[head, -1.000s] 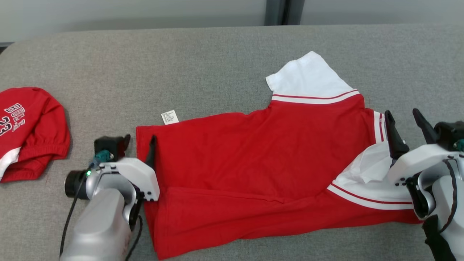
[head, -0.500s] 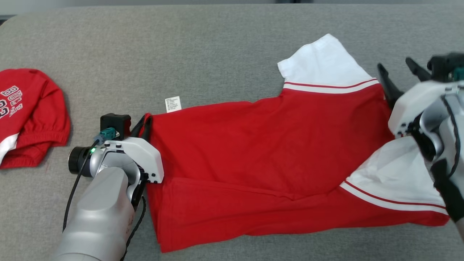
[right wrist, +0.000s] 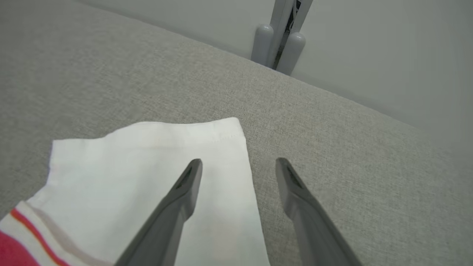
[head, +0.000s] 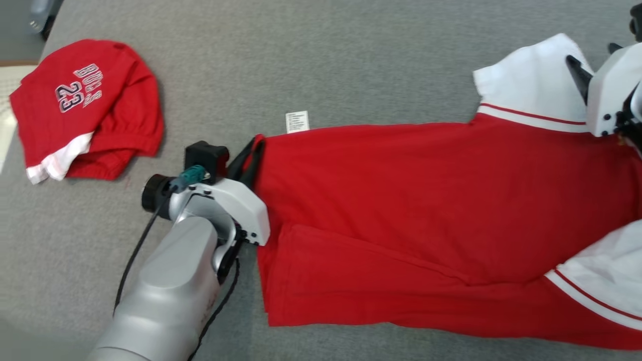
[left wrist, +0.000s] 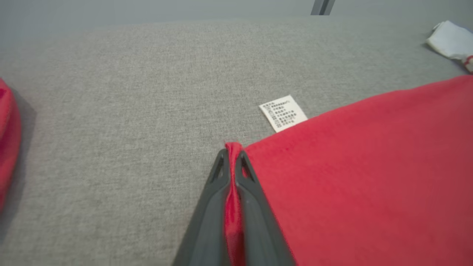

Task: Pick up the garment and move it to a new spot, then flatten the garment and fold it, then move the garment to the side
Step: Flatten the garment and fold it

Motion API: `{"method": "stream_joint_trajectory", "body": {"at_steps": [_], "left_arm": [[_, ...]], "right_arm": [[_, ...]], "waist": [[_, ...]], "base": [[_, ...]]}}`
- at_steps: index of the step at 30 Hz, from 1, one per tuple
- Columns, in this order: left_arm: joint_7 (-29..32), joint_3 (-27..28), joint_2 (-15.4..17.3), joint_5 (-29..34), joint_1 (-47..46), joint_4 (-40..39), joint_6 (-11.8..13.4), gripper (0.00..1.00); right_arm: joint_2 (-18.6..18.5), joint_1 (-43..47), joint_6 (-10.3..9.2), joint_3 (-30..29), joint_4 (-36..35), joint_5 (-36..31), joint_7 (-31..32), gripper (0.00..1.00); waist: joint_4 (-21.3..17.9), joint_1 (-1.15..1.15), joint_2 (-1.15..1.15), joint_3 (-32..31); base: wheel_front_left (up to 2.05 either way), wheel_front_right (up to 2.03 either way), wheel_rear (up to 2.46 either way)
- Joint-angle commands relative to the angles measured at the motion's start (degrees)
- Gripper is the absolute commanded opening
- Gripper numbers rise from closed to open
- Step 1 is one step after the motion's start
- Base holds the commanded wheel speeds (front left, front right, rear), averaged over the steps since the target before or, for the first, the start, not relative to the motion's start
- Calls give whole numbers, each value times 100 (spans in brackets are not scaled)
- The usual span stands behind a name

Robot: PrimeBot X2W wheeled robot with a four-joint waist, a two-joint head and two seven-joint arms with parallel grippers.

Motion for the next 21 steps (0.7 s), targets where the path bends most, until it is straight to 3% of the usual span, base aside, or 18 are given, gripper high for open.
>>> {"method": "stream_joint_trajectory", "body": {"at_steps": [1,8,14,16,17,21], "left_arm": [[-17,-255,36,-134,10,-123,95,0],[-10,-1107,44,-811,-33,-648,432,0],[4,-1373,48,-1042,-74,-766,638,0],[6,-1388,50,-1089,-102,-730,676,0],[6,-1384,51,-1114,-126,-729,691,0],[6,-1314,41,-1092,-231,-713,738,0]], "right_arm": [[-153,-105,-2,87,119,25,146,100],[-400,-458,-2,81,569,111,249,100],[-323,-509,-1,240,812,111,491,100],[-321,-519,0,325,875,88,575,30],[-328,-539,-1,340,892,88,575,0],[-385,-678,-8,378,914,71,453,0]], "waist": [[332,0,0,195],[736,0,0,434],[783,0,0,528],[755,0,0,536],[731,0,0,534],[610,0,0,532]], "base": [[0,0,0],[0,0,0],[0,0,0],[0,0,0],[0,0,0],[0,0,0]]}}
